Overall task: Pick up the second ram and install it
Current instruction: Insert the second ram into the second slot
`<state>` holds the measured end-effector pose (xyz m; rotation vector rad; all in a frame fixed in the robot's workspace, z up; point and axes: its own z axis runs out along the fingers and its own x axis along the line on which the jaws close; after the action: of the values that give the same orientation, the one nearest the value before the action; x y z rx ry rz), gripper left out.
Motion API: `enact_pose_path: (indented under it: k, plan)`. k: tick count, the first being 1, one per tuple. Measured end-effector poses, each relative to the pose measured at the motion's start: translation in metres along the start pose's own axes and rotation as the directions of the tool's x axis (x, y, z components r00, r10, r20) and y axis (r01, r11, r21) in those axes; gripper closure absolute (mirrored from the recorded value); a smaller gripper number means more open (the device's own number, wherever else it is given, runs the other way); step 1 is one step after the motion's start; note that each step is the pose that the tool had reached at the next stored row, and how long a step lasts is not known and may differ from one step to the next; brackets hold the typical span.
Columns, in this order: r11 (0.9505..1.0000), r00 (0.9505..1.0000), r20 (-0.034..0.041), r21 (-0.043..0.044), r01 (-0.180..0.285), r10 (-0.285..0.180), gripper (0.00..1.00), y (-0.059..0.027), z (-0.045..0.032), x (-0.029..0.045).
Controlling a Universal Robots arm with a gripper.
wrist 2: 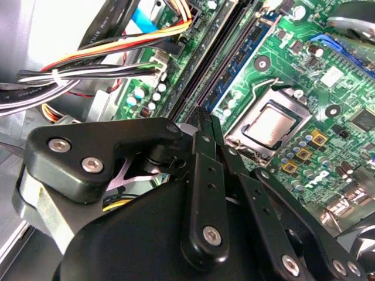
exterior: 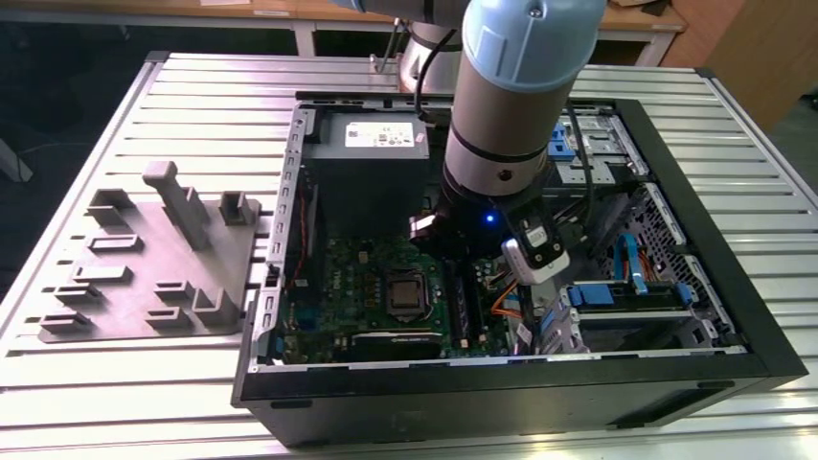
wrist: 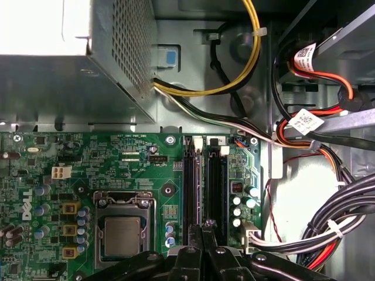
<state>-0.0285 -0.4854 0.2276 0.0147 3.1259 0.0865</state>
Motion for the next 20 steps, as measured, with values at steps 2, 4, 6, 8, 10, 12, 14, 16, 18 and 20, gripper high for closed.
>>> enact_pose_path:
  k: [2,4,6,8,10,12,14,16,18,20]
  plan:
    - [1.0,1.0,0.0,-0.0001,0.0,0.0,0.88,0.0,0.0001,0.0]
    - [1.0,1.0,0.0001,-0.0005,0.0,0.0,0.88,0.0,0.0007,0.0]
    - [1.0,1.0,0.0001,-0.0004,0.0,0.0,0.88,0.0,0.0007,0.0]
    - [1.0,1.0,0.0,-0.0005,0.0,0.0,0.88,0.0,0.0007,0.0001]
    - [1.0,1.0,0.0001,-0.0007,0.0,0.0,0.88,-0.0001,0.0013,0.0001]
    - [1.0,1.0,0.0,-0.0005,0.0,0.0,0.88,-0.0001,0.0021,0.0001]
    - [1.0,1.0,-0.0001,-0.0003,0.0,0.0,0.88,-0.0001,0.0022,0.0001]
    - [1.0,1.0,0.0,-0.0004,0.0,0.0,0.88,-0.0001,0.0022,0.0001]
    - [1.0,1.0,0.0,-0.0005,0.0,0.0,0.88,-0.0001,0.0023,0.0001]
    - [1.0,1.0,0.0002,-0.001,0.0,0.0,0.88,-0.0001,0.0037,0.0001]
